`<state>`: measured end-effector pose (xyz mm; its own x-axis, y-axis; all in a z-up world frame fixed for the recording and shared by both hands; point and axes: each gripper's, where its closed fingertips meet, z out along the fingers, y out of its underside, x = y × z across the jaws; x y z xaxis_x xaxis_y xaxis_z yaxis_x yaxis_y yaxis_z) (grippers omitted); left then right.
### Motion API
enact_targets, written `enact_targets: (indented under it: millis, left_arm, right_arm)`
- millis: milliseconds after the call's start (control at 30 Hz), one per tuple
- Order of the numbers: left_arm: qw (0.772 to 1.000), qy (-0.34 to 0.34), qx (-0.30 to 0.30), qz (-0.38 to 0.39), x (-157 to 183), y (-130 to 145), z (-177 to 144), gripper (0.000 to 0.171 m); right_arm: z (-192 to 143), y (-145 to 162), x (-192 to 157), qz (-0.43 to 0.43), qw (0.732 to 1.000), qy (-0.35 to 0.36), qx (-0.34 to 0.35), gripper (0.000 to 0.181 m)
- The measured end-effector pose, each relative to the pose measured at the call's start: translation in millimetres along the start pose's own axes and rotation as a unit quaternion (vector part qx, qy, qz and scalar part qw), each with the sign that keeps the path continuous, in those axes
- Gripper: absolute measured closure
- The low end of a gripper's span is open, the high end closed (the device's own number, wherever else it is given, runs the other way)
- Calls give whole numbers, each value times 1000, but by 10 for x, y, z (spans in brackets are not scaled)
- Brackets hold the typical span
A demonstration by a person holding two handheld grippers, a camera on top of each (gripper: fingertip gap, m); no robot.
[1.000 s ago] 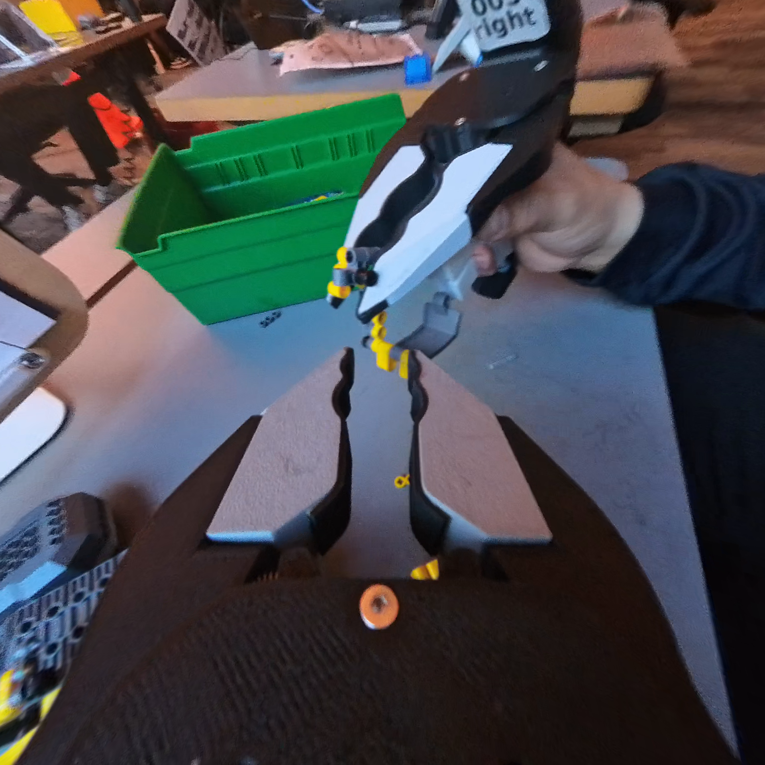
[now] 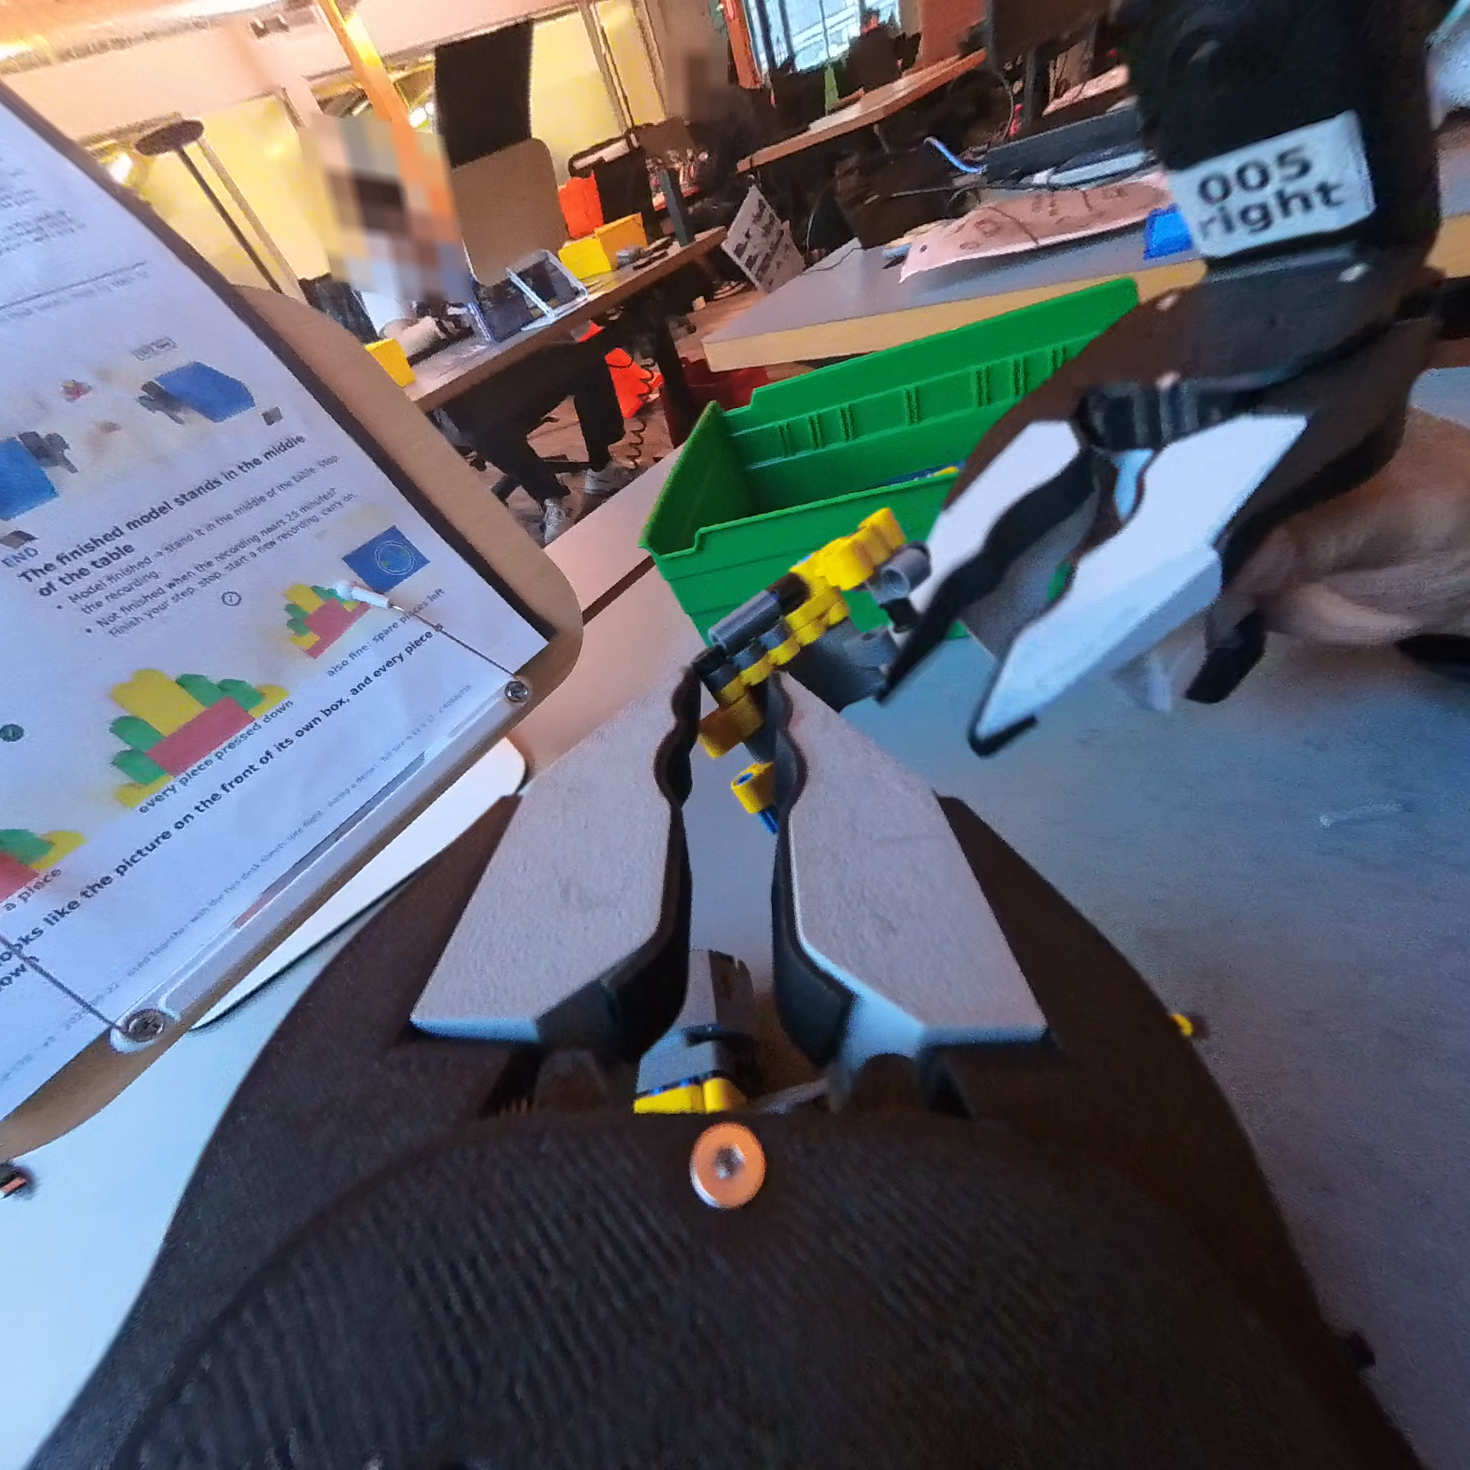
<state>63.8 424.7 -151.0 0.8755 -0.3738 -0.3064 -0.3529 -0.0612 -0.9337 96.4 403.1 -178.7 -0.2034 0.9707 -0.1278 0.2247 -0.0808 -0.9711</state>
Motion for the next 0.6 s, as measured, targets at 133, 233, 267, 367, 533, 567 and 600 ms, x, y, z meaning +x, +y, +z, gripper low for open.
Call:
enact_targets:
  millis: [133,233,267,367,533,567,600]
  left_arm:
    - [999,-25,20,-20,-118,-44,-50,159]
    - [998,-49,35,-19,-195,-75,-95,158]
    - [998,-52,39,-21,-209,-83,-104,158]
    - [997,-57,37,-24,-227,-72,-98,158]
    - [998,-55,31,-5,-168,-65,-69,158]
    - [998,-54,28,-1,-153,-58,-60,158]
    - [998,-56,27,4,-150,-56,-57,158]
  right_arm:
    - [97,479,-284,35,989,-53,-133,159]
    - [182,770,-411,12,977,-40,-208,156]
    - [194,832,-430,1,974,-34,-223,156]
    - [199,1051,-478,-6,961,-33,-276,151]
    - [177,1222,-514,-20,948,-42,-315,178]
    - [168,1210,-475,-28,948,-30,-316,179]
    - [160,1178,-415,-43,949,-13,-312,179]
